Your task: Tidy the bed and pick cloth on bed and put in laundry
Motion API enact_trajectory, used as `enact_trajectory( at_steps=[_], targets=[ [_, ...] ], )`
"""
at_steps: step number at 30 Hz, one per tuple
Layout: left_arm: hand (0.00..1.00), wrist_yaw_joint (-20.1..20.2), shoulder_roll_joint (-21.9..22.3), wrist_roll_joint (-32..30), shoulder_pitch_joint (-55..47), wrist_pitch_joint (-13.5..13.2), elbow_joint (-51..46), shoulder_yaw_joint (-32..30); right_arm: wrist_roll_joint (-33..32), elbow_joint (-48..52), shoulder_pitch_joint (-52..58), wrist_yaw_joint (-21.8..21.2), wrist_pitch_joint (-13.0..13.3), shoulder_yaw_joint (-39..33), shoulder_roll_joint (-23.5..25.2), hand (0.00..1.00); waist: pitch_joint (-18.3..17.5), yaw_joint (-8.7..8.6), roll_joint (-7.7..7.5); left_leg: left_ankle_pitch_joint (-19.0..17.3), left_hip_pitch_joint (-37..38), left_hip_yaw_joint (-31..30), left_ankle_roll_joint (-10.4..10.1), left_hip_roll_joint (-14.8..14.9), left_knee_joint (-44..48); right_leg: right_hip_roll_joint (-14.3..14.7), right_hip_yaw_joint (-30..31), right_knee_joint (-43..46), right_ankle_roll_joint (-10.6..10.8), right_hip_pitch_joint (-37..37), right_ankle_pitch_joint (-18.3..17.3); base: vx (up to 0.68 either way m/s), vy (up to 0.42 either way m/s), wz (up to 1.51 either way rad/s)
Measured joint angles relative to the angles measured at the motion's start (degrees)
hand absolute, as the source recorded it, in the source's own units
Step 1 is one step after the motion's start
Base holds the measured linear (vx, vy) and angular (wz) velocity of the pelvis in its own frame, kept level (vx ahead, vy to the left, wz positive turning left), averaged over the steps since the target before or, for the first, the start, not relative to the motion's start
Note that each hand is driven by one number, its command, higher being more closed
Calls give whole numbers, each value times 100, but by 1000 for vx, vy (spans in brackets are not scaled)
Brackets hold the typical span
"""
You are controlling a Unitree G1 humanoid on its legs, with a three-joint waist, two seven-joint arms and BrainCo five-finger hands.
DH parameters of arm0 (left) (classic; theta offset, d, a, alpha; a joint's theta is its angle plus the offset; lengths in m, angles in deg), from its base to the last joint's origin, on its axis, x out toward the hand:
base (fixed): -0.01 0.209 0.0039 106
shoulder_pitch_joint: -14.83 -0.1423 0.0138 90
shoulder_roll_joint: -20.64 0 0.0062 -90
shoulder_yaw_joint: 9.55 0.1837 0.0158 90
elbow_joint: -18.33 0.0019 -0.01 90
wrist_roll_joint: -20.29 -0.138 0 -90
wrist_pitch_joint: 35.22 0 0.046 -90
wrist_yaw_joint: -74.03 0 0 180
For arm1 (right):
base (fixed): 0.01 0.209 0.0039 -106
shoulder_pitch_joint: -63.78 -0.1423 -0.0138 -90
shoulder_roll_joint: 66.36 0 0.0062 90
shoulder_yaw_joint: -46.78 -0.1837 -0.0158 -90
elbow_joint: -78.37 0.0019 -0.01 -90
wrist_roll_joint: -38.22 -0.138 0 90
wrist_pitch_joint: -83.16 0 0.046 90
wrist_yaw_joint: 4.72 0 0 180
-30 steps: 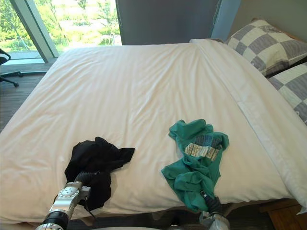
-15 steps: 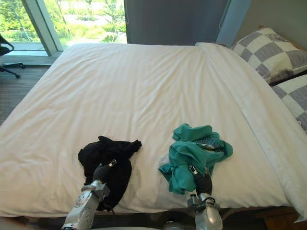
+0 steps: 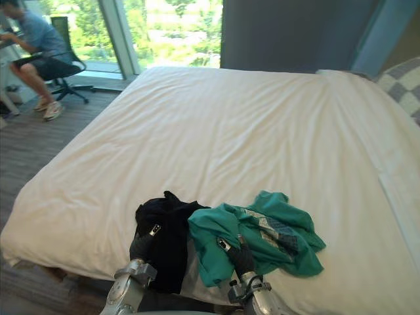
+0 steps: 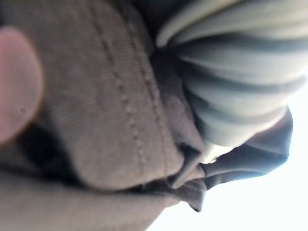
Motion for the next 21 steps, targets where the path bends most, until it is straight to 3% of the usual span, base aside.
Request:
enact_trajectory(
  at_steps=[2, 4, 6, 8, 9, 10, 11, 12, 14, 17, 21],
  targets=[
    [100, 33, 78, -1, -67, -5, -189, 15, -1, 4, -41, 98, -2, -28, -46, 100, 22, -41, 24, 123, -429, 543, -226, 50, 990, -220, -71, 218, -31, 167, -142, 89, 98, 117],
    [100, 46, 24, -2, -196, -102, -476, 16, -7, -2, -117, 92, 2, 1, -49, 100, -6, -32, 29, 88, -725, 617, -169, 52, 1256, -236, 15, 224, -200, 157, -404, 41, 88, 106],
    [100, 44, -58, -1, -139, -177, -496, -48, -12, -55, -345, 73, 1, 9, -63, 100, -42, -34, -20, 101, -896, 518, -167, -27, 1041, -152, 62, 142, -204, 152, -518, 47, -17, 121],
    [100, 44, -113, -1, -74, -172, -477, 4, -18, -255, -598, 70, -5, -16, -163, 100, 12, -42, -28, 485, -921, 447, -103, -223, 598, -157, -136, 56, -215, 240, -446, 7, -39, 132],
    [100, 55, -164, -5, -66, -168, -461, 73, -18, -374, -690, 66, -20, -27, -242, 100, 14, -67, -27, 889, -738, 424, 44, -332, -11, -183, -413, -86, -268, 399, -294, 33, -32, 124],
    [100, 111, -231, -9, -44, -167, -452, 85, -22, -405, -698, 46, -43, -113, -275, 100, 43, -62, -62, 442, -597, 964, 125, -175, 16, -218, -760, -294, -176, 610, -151, 84, -36, 122],
    [100, 114, -218, -11, -24, -164, -447, 92, -28, -403, -722, 46, -56, -135, -280, 100, 52, -52, -32, 346, -608, 1228, 111, 4, 308, -174, -903, -351, -176, 688, -151, 135, -37, 138],
    [100, 118, -216, -32, 61, -149, -386, 248, -113, -397, -855, 62, -65, -139, -386, 100, 104, -100, 125, 580, -769, 1636, -49, 114, 604, -121, -1356, -251, -159, 796, -136, 65, -11, 122],
    [100, 126, -259, -67, 183, -138, -367, 431, -142, -395, -871, 82, -67, -139, -435, 100, 96, -155, 110, 739, -744, 1633, 50, 9, 395, -220, -1619, -93, -124, 805, -78, -18, 39, 111],
    [100, 128, -308, -58, 257, -132, -363, 600, -212, -404, -882, 97, -67, -131, -410, 100, 103, -144, 72, 1051, -644, 1376, -101, -316, -409, -340, -2158, 111, -45, 930, 51, -66, 143, 114],
    [100, 110, -575, -7, 293, 0, -365, 579, -227, -403, -948, 247, -67, -78, -415, 100, 243, 46, 123, 1491, -404, 827, 27, -709, -1314, -509, -2399, 521, -20, 929, 426, -50, 140, 77]
  ],
)
